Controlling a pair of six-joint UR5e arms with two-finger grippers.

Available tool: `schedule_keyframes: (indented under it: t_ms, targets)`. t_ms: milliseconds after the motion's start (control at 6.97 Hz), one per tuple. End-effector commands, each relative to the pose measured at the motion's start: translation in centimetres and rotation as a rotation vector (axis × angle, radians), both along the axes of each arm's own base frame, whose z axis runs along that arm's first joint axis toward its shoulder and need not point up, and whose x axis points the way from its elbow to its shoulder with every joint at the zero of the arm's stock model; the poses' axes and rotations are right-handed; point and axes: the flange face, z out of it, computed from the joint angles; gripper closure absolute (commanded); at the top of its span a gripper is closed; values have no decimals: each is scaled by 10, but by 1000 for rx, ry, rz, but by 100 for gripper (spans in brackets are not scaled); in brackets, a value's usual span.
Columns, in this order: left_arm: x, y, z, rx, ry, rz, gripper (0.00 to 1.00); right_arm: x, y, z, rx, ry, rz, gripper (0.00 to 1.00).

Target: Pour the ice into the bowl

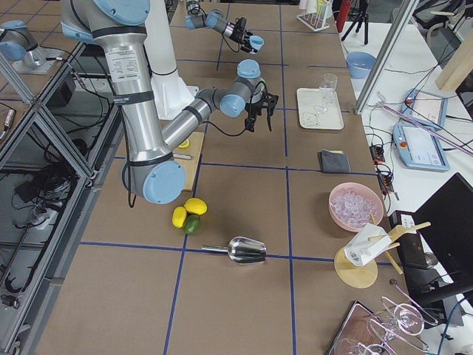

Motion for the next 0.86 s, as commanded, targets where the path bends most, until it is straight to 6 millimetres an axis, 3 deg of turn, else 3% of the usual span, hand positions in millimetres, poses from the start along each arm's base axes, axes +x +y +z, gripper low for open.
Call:
schedule_keyframes:
  t_ms: [0,143,287,430,574,717]
  targets:
    - [-69,15,74,-29,233,-74,100,0,0,-1,2,-2,0,0]
    - [-95,21,120,0,394,-74,100,0,0,-3,5,-4,1,0]
    - [-104,21,149,59,331,-164,100,0,0,-2,4,-3,1,0]
    - [-79,13,141,99,311,-178,100,0,0,-4,6,-4,2,0]
    - [-81,13,165,105,246,-188,100,0,0,-4,6,-4,2,0]
    - [-69,11,162,110,246,-194,100,0,0,-4,5,-3,2,0]
